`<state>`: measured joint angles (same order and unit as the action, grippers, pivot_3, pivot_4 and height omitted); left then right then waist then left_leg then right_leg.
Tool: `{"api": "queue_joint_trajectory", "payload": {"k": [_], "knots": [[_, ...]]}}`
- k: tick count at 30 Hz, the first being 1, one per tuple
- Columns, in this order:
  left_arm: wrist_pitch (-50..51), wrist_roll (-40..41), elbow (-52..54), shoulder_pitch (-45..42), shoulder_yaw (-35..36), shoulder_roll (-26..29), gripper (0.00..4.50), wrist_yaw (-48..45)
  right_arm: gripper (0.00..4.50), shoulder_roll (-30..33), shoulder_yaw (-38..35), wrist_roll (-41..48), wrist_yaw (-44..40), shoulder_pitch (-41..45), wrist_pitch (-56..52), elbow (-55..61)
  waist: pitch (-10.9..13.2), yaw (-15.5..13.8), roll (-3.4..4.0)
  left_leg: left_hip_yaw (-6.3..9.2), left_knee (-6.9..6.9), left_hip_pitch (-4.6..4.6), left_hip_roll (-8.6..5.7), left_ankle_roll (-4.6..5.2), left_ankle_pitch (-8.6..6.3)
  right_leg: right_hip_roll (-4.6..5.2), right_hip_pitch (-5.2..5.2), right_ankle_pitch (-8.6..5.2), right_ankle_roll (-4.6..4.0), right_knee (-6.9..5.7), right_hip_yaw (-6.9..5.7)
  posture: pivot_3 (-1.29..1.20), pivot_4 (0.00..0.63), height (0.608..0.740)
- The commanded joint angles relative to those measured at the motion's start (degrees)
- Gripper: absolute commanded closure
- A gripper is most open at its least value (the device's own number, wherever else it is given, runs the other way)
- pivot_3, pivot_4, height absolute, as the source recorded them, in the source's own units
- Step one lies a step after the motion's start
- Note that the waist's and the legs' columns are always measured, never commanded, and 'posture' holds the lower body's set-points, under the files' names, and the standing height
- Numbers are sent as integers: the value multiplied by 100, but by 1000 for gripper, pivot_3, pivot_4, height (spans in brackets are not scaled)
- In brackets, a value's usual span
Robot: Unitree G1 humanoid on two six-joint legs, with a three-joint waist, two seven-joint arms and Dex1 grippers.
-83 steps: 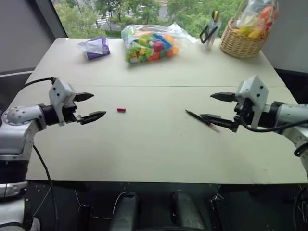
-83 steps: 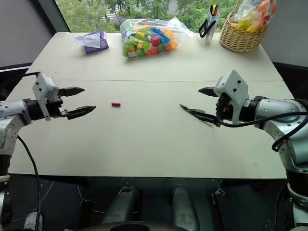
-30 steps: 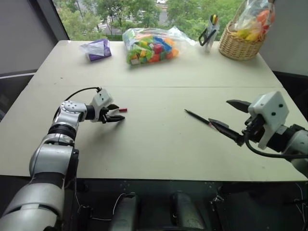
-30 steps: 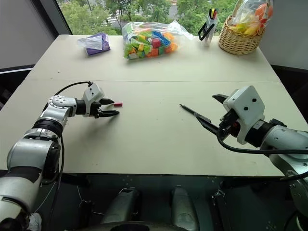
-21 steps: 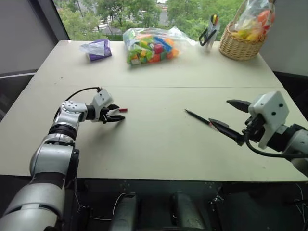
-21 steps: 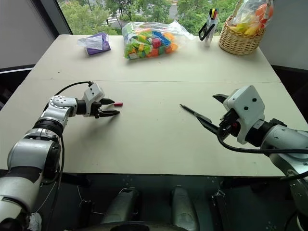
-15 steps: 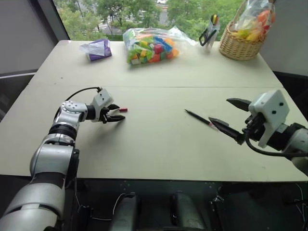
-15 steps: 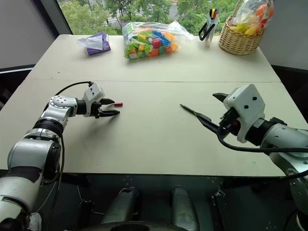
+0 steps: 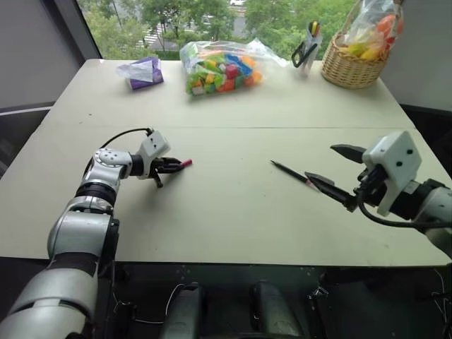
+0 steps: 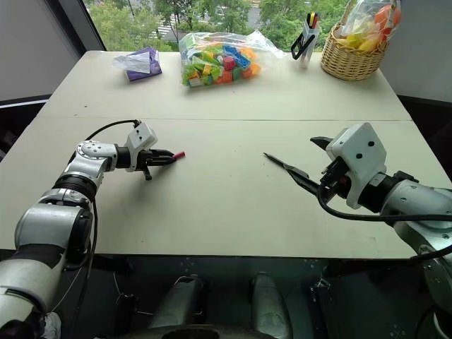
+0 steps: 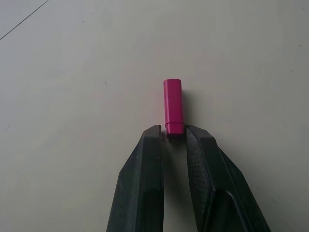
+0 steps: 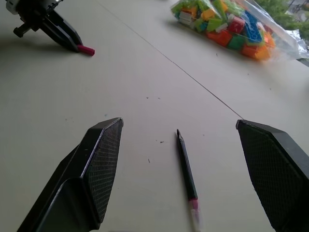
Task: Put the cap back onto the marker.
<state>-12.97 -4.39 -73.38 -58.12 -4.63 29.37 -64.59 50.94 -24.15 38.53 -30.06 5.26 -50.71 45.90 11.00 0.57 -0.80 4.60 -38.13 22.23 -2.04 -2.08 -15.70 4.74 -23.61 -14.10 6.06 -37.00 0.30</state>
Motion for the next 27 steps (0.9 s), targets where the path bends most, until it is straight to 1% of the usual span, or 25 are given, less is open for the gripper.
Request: {"api": "queue_joint_trajectory", "payload": {"k": [1, 6, 9, 11, 20, 27], "knots": [[-78, -81, 35, 33, 10, 24, 3744, -18, 612, 96, -15, -29, -45, 100, 143, 64, 0, 0, 0, 0, 0, 0, 0, 0, 0, 0, 0, 0, 0, 0, 0, 0, 150, 740], [-31, -91, 37, 78, -1, 29, 3744, -90, 612, 113, 22, -80, -107, 114, 196, -1, 0, 0, 0, 0, 0, 0, 0, 0, 0, 0, 0, 0, 0, 1, 0, 0, 150, 740], [-82, -92, 55, 97, 3, 18, 2957, -57, 612, 127, 35, -93, -139, 119, 230, -27, 0, -1, 0, 0, 0, 0, 0, 0, 0, 0, 0, 0, 0, 1, 0, 0, 150, 740], [-130, -95, 66, 109, 10, 6, 1954, -22, 612, 134, 47, -104, -153, 127, 251, -48, 0, -2, 0, 0, 0, 1, 0, 0, 0, 0, 0, 0, 0, 2, 0, 0, 150, 740], [-245, -38, 114, 209, 124, -164, 1954, 84, 612, 147, 76, -189, -219, 136, 325, -104, 0, -20, 0, 2, 0, 2, 0, 0, 0, 1, 1, 0, 0, 2, -2, 0, 150, 740], [-307, -34, 90, 219, 216, -347, 1954, 308, 612, 165, 106, -243, -257, 149, 369, -132, 0, -141, 0, 4, -2, 3, -3, 0, 0, 5, 3, 0, 1, 3, -6, 0, 150, 740]]}}
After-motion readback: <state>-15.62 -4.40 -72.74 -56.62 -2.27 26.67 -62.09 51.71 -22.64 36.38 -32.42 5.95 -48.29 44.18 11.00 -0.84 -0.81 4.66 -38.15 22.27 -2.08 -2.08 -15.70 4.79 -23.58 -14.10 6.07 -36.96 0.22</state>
